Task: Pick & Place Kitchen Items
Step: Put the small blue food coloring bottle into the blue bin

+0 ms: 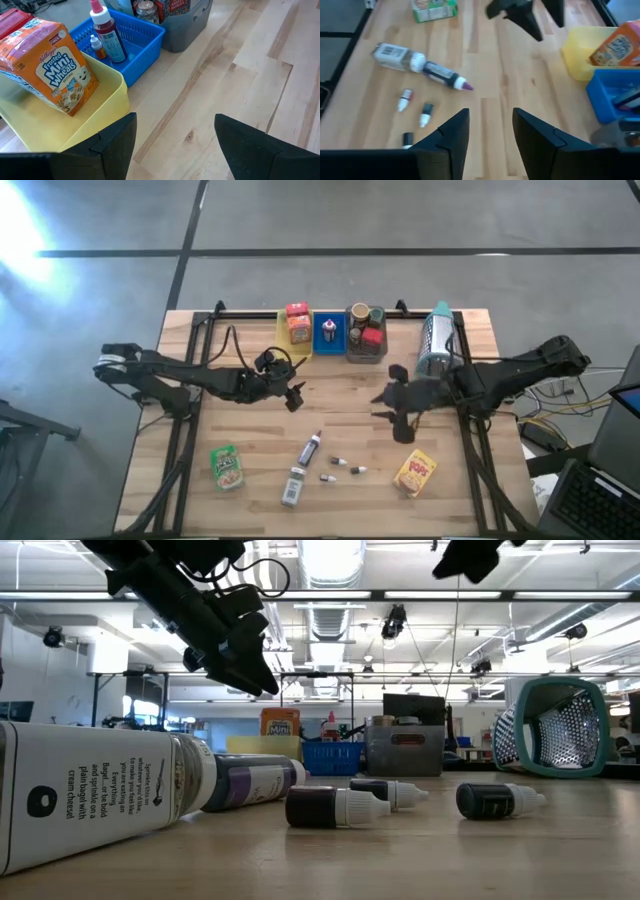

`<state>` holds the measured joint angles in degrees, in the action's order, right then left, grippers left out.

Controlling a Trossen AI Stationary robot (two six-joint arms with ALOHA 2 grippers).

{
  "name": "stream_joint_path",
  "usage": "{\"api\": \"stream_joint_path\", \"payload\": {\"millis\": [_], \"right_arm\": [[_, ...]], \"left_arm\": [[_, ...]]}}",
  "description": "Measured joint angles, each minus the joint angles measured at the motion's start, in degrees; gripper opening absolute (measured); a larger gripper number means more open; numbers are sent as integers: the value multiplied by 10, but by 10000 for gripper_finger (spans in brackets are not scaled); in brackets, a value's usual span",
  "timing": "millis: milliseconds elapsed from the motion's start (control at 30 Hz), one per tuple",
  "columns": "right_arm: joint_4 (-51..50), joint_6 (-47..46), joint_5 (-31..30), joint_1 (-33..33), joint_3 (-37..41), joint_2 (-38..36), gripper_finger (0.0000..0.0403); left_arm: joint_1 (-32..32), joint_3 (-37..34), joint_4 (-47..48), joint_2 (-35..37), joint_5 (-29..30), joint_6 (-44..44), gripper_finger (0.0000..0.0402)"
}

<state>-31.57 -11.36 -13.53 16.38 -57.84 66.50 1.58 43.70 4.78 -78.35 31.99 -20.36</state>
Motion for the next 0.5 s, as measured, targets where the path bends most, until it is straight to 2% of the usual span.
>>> {"api": "stream_joint_path", "payload": {"millis": [233,500], "right_arm": [[1,-55,-57,106,1,11,123],[-1,-84,-61,187,9,82,113]], "left_arm": [[0,0,0,0,0,0,273],[0,0,0,0,0,0,273]]}}
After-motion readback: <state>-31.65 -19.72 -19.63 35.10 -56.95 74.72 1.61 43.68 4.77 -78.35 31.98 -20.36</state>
